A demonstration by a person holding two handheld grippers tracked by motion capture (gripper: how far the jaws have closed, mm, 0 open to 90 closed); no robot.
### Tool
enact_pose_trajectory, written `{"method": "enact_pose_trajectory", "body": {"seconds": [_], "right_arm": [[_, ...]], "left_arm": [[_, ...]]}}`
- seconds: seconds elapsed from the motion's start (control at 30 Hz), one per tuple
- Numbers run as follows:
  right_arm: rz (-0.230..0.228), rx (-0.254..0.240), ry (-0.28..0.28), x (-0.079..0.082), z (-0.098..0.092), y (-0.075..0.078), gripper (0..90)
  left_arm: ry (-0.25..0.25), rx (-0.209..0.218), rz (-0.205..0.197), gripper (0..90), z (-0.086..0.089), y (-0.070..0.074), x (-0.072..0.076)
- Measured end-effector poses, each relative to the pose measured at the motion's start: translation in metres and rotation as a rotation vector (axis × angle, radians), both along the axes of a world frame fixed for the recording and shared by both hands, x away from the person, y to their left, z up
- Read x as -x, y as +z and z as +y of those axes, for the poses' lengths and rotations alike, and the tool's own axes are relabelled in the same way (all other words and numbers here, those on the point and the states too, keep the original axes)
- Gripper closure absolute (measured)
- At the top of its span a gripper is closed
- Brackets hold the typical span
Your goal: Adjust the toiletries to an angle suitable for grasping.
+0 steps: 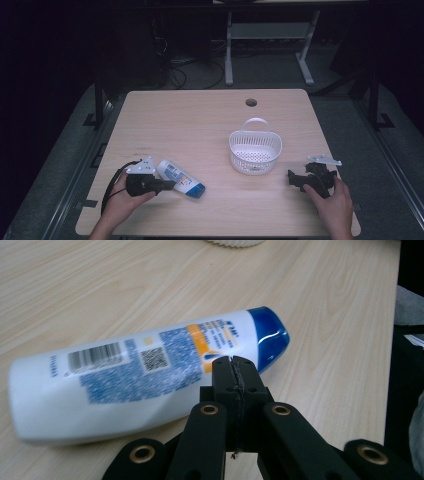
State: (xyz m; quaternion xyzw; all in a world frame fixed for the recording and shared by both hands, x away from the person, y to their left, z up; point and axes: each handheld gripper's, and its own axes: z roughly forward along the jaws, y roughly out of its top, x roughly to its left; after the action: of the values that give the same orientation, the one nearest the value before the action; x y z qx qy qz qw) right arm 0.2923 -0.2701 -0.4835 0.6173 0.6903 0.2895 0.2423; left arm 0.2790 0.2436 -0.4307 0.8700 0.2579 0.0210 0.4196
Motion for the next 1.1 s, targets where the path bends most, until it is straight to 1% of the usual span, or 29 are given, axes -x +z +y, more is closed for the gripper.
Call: {"method": "enact_pose_trajectory", "body": {"seconds": [0.13, 0.2, 0.23, 0.33, 0.4, 0.53, 0.6, 0.63, 0.7, 0.77, 0.87, 0.93, 1.1], "right_arm": [[0.0, 0.0, -0.001, 0.0, 0.0, 0.0, 0.4], [0.0, 0.0, -0.001, 0.0, 0.0, 0.0, 0.4], [0.0, 0.0, 0.0, 0.0, 0.0, 0.0, 0.4], [0.0, 0.0, 0.0, 0.0, 0.0, 0.0, 0.4], [0.0, 0.0, 0.0, 0.0, 0.0, 0.0, 0.4], [0.0, 0.0, 0.0, 0.0, 0.0, 0.0, 0.4], [0.0, 0.0, 0.0, 0.0, 0.0, 0.0, 0.4], [0.0, 0.0, 0.0, 0.0, 0.0, 0.0, 0.4], [0.0, 0.0, -0.001, 0.0, 0.0, 0.0, 0.4], [0.0, 0.0, 0.0, 0.0, 0.0, 0.0, 0.4], [0.0, 0.0, -0.001, 0.0, 0.0, 0.0, 0.4], [0.0, 0.0, -0.001, 0.0, 0.0, 0.0, 0.4], [0.0, 0.0, 0.0, 0.0, 0.0, 0.0, 0.4]], "left_arm": [[-0.017, 0.003, 0.004, 90.0, -0.006, -0.001, 0.001], [-0.032, 0.0, 0.005, 90.0, -0.01, -0.002, 0.001], [-0.047, -0.005, 0.004, 90.0, -0.014, -0.002, 0.002], [-0.057, -0.006, 0.005, 90.0, -0.017, -0.004, 0.003], [-0.071, -0.018, 0.005, 90.0, -0.02, -0.005, 0.003], [-0.084, -0.019, 0.009, 90.0, -0.024, -0.008, 0.003], [-0.093, -0.025, 0.013, 90.0, -0.027, -0.01, 0.004], [-0.108, -0.033, 0.018, 90.0, -0.029, -0.012, 0.004], [-0.11, -0.035, 0.021, 90.0, -0.031, -0.013, 0.004], [-0.126, -0.046, 0.026, 90.0, -0.036, -0.015, 0.004], [-0.132, -0.05, 0.03, 90.0, -0.038, -0.016, 0.004], [-0.134, -0.061, 0.034, 90.0, -0.039, -0.018, 0.004], [-0.133, -0.062, 0.037, 90.0, -0.039, -0.02, 0.002]]}}
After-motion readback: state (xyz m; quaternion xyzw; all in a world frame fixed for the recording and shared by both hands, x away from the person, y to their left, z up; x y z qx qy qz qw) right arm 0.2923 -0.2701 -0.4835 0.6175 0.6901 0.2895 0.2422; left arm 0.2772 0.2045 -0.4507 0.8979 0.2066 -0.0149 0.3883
